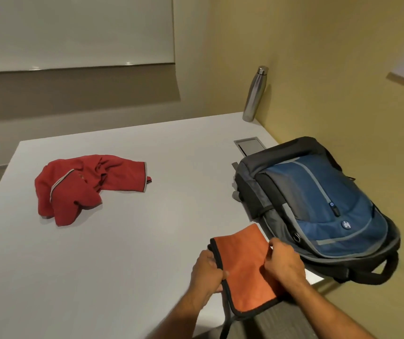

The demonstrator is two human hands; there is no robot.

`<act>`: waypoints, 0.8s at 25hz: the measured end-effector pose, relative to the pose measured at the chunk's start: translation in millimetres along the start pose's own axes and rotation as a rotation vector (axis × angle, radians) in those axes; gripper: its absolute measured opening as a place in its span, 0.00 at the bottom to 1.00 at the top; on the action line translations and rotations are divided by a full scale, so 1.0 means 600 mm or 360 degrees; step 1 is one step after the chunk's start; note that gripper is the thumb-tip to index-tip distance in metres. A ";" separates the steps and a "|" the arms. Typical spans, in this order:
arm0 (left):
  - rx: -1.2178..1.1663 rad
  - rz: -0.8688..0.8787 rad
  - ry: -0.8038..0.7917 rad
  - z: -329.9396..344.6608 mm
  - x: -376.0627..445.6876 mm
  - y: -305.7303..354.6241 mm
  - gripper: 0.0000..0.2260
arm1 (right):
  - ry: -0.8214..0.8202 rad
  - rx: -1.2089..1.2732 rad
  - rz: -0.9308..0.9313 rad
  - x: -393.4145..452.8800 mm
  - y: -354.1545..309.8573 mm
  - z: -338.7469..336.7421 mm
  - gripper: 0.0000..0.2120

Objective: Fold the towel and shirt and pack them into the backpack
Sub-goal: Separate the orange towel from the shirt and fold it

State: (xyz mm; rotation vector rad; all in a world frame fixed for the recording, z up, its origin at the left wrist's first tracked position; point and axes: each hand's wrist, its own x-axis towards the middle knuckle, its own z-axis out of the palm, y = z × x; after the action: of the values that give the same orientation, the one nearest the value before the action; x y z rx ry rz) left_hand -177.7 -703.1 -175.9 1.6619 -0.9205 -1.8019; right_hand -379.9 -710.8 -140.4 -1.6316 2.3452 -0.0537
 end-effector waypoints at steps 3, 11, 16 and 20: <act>0.0891 0.0323 0.0467 0.028 0.001 -0.004 0.22 | 0.0321 -0.0262 -0.0538 -0.003 0.035 0.026 0.15; 0.1898 0.1185 0.0367 0.064 0.022 -0.085 0.46 | -0.0391 -0.0242 -0.0895 -0.002 0.089 0.106 0.47; 0.1835 0.0849 0.0164 0.083 0.036 -0.081 0.54 | -0.0350 -0.0269 -0.0927 0.012 0.107 0.117 0.45; 0.1881 0.0865 0.0150 0.099 0.041 -0.076 0.54 | -0.0305 -0.0338 -0.0890 0.024 0.117 0.116 0.45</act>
State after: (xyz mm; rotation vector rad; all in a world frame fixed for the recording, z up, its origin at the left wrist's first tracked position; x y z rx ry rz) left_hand -236.2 -684.7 -225.5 1.7429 -2.3708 -0.7582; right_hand -431.0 -689.8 -223.2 -2.2380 1.7431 0.2348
